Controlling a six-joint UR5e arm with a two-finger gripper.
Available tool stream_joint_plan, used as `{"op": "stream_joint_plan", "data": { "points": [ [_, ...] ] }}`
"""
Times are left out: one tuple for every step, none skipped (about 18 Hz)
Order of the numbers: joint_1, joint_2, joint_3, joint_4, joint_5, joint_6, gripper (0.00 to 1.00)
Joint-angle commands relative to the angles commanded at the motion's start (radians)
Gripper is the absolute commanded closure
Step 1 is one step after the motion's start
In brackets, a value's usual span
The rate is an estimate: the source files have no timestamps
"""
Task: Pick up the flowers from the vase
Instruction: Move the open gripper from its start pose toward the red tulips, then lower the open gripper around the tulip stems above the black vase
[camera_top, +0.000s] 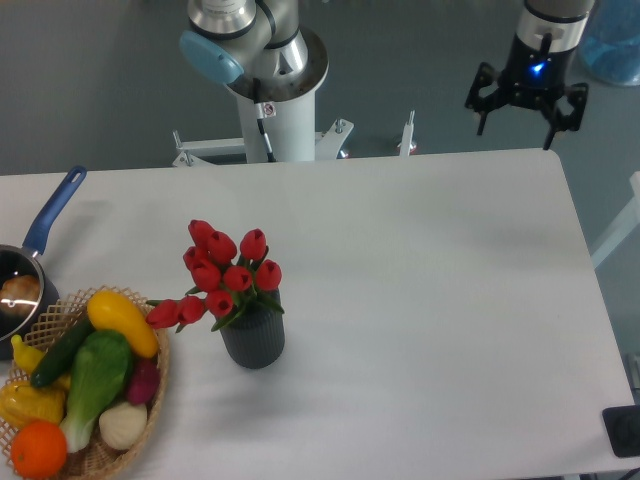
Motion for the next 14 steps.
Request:
{"op": "stream_joint_plan", "data": {
  "points": [
    [-0.003, 0.023, -0.027, -0.014, -0.054, 0.006, 0.0],
    [-0.008, 0.052, -0.058, -0.014, -0.097, 0.008, 0.0],
    [-0.02, 0.075, -0.083, -0.017, -0.131, 0.008, 0.0],
    [-0.049, 0.087, -0.109, -0.019, -0.152, 0.008, 0.0],
    [-0.081, 0.092, -0.132, -0.019, -0.166, 0.008, 0.0],
    [-0.107, 0.1, -0.144, -0.019, -0.181, 0.008, 0.0],
    [-0.132, 0.1, -0.152, -0.019, -0.212, 0.008, 0.0],
    [-0.161, 0.1, -0.163, -0.019, -0.259, 0.006, 0.0],
    [-0.185, 0.098, -0.176, -0.016, -0.314, 0.008, 0.0],
    [-0.202, 0.098, -0.189, -0.015, -0.364, 0.008, 0.0],
    [-0.215, 0.097, -0.201, -0.017, -0.405, 0.008, 0.0],
    [-0.239, 0.092, -0.209, -0.016, -0.448, 0.008, 0.0],
    [-0.245, 0.089, -0.209, -0.017, -0.468, 0.008, 0.0],
    [-0.245, 0.088, -0.209, -0.017, -0.491, 0.009, 0.0]
  ]
}}
